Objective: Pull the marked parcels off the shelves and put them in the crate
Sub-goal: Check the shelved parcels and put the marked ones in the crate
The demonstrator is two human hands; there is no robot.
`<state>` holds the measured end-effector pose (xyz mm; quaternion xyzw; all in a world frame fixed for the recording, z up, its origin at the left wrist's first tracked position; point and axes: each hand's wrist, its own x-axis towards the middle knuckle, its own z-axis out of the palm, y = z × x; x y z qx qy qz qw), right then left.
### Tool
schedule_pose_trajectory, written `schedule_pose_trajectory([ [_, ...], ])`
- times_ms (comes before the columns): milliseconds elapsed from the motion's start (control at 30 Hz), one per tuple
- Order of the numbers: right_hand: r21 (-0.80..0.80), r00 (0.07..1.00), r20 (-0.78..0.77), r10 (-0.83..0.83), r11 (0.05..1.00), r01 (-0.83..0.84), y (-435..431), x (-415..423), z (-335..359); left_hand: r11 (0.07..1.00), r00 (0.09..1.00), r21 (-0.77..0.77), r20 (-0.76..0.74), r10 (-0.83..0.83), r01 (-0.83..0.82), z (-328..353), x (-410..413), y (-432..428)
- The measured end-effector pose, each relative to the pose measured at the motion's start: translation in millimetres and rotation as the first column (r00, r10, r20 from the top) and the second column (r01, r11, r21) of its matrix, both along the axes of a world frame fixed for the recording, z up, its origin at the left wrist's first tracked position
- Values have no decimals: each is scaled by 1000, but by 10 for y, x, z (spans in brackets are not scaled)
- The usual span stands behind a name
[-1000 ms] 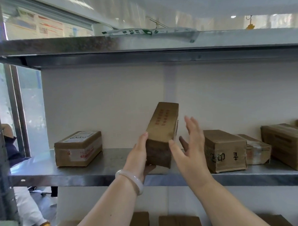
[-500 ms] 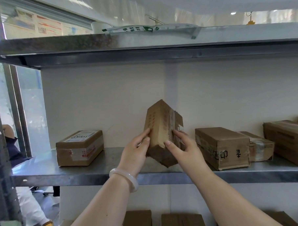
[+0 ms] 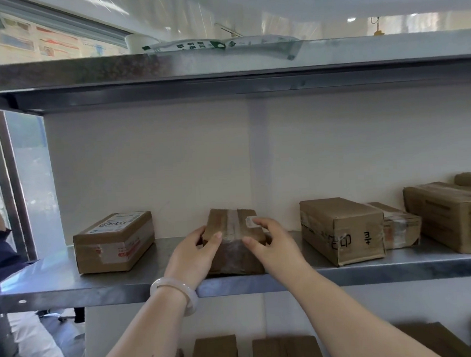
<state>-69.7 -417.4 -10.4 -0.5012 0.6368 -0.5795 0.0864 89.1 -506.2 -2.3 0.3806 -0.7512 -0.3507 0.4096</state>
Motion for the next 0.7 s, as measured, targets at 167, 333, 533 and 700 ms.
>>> schedule_pose_trajectory([
  [167,51,992,-125,-14,998,21,-18,-42,-8,985,988,-130,95,125,-112,31,3,56],
  [333,-161,982,-141,-128,981,105,250,-335,182,845,971,-511,75,228,-159,187,-238,354],
  [533,-311,931,-181,-317,917,251,700,-724,392,686,991,-716,112,-73,131,264,-928,775],
  [700,-332,867,-165,-470,854,400,1031,-970,327,820,952,-484,135,-274,305,145,-1430,925],
])
